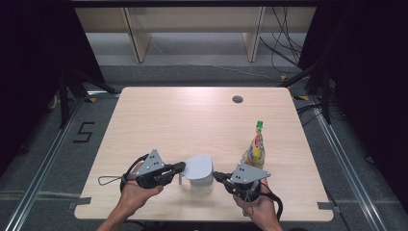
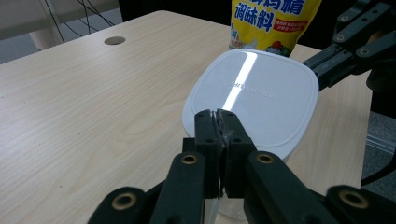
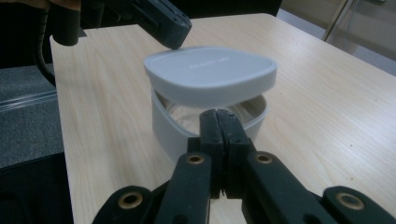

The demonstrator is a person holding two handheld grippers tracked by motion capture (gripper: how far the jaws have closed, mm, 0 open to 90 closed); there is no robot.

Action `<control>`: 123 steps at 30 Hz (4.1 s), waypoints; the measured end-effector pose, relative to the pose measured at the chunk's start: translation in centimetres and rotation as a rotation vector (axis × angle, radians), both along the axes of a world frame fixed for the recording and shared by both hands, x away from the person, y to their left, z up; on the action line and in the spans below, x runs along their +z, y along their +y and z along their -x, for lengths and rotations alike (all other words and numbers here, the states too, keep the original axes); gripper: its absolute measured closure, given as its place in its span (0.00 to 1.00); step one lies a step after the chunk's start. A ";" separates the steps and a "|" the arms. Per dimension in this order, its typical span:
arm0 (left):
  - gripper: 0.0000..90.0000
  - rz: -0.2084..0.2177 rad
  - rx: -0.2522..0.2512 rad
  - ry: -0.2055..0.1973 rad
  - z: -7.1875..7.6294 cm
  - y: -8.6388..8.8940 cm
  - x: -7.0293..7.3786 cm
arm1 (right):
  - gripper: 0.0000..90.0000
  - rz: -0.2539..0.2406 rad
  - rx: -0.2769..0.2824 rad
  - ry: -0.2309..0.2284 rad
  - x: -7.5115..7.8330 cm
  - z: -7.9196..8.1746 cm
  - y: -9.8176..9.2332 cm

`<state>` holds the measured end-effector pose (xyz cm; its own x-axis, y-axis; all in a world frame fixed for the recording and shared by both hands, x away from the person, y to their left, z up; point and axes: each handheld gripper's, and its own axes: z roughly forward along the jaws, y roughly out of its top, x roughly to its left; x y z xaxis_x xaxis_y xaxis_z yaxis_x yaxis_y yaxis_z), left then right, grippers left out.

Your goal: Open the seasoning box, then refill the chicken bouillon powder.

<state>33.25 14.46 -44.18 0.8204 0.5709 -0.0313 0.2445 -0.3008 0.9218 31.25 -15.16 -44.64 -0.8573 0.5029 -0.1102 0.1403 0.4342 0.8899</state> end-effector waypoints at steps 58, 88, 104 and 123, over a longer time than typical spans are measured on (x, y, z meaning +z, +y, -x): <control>0.32 -0.050 0.103 0.192 3.2 4.3 -6.3 | 0.74 -0.060 -0.195 -0.009 0.1 3.1 -5.4; 0.30 -0.088 0.098 0.199 3.6 3.9 -6.4 | 0.20 -0.067 -0.494 0.150 -3.3 1.8 -10.0; 0.32 -0.073 0.092 0.201 3.7 3.6 -6.5 | 0.18 -0.053 -0.541 0.096 -4.2 -0.9 -8.9; 0.32 -0.046 0.081 0.240 3.9 3.7 -6.4 | 0.16 -0.072 -0.644 0.025 -4.9 -3.4 -6.8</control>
<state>29.35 18.15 -50.54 0.7444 0.6394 -0.1925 0.4799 -0.3118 0.8201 34.63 -21.96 -49.52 -0.3832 0.9227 -0.0409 0.3734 0.1953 0.9069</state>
